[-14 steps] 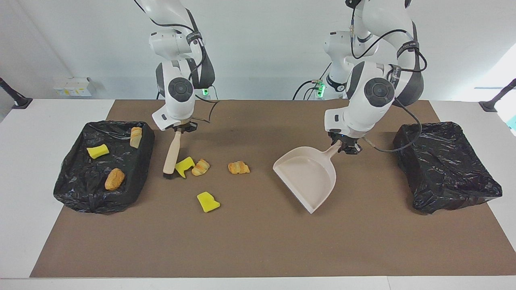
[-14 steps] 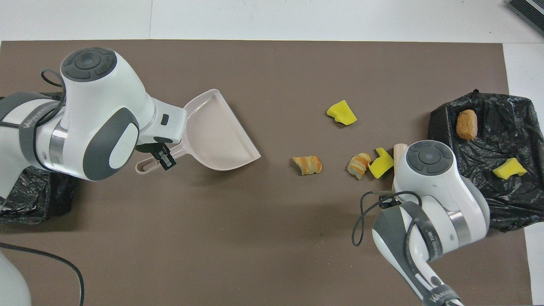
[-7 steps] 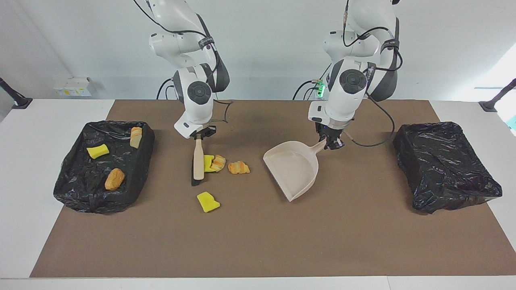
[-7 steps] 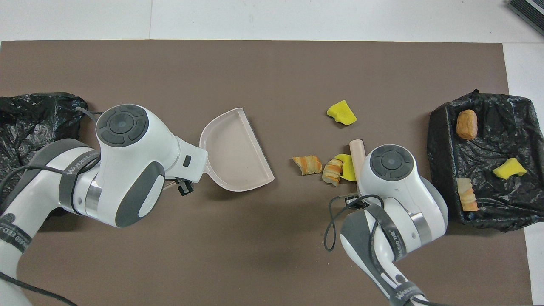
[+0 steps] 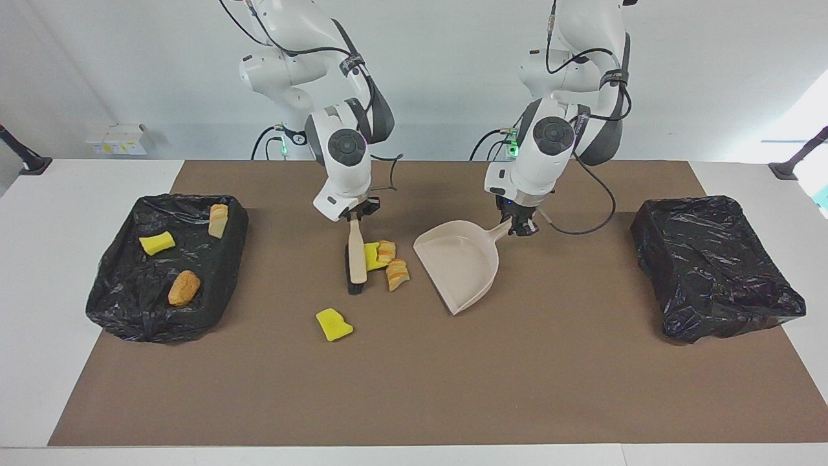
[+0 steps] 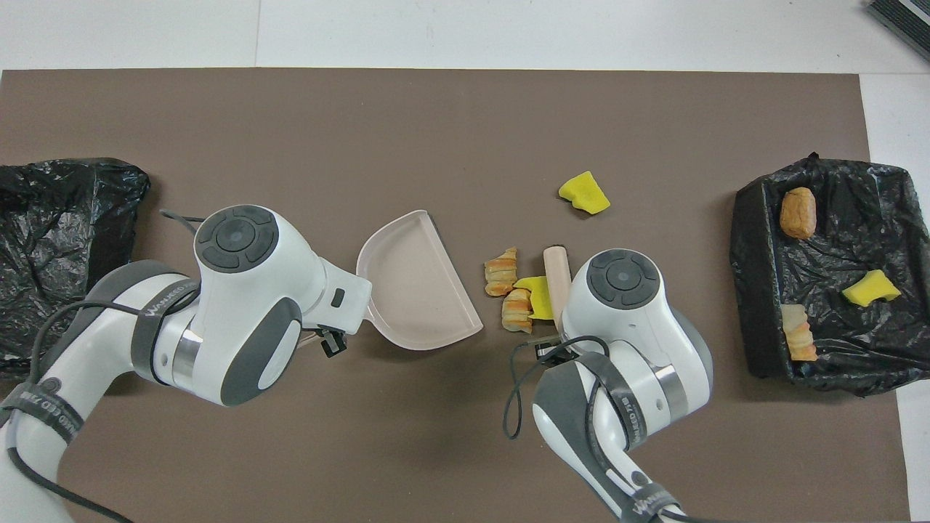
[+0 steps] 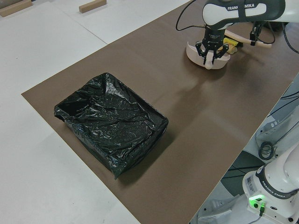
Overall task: Sweep and dump trash in bin
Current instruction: 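Sweep the bread and sponge pieces into the dustpan with the right gripper's brush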
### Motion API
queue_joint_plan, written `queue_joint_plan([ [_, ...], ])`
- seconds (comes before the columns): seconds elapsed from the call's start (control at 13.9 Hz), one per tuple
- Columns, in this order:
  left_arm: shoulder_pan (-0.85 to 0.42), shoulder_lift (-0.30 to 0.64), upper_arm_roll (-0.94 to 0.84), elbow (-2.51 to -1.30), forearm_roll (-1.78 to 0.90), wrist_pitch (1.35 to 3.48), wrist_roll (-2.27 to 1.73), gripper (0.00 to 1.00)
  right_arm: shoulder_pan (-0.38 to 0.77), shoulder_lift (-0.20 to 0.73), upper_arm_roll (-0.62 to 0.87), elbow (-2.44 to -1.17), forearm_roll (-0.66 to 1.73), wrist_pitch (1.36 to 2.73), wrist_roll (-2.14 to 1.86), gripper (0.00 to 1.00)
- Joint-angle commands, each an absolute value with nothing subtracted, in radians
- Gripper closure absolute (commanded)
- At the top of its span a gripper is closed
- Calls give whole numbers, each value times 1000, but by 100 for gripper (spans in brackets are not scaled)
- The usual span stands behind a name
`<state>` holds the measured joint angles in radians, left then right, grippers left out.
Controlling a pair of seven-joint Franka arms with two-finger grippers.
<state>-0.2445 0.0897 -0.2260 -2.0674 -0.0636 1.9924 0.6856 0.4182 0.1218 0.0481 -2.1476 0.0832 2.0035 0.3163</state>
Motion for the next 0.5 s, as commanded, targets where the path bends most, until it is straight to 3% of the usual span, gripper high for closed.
queue_joint_plan([
  [0.0, -261, 45, -213, -2121, -83, 2016, 658, 100, 472, 196, 49, -2079, 187, 2031, 294, 100],
  [0.43, -262, 29, -213, -2145, -94, 2014, 652, 100, 547, 235, 51, -2020, 415, 2118, 295, 100],
])
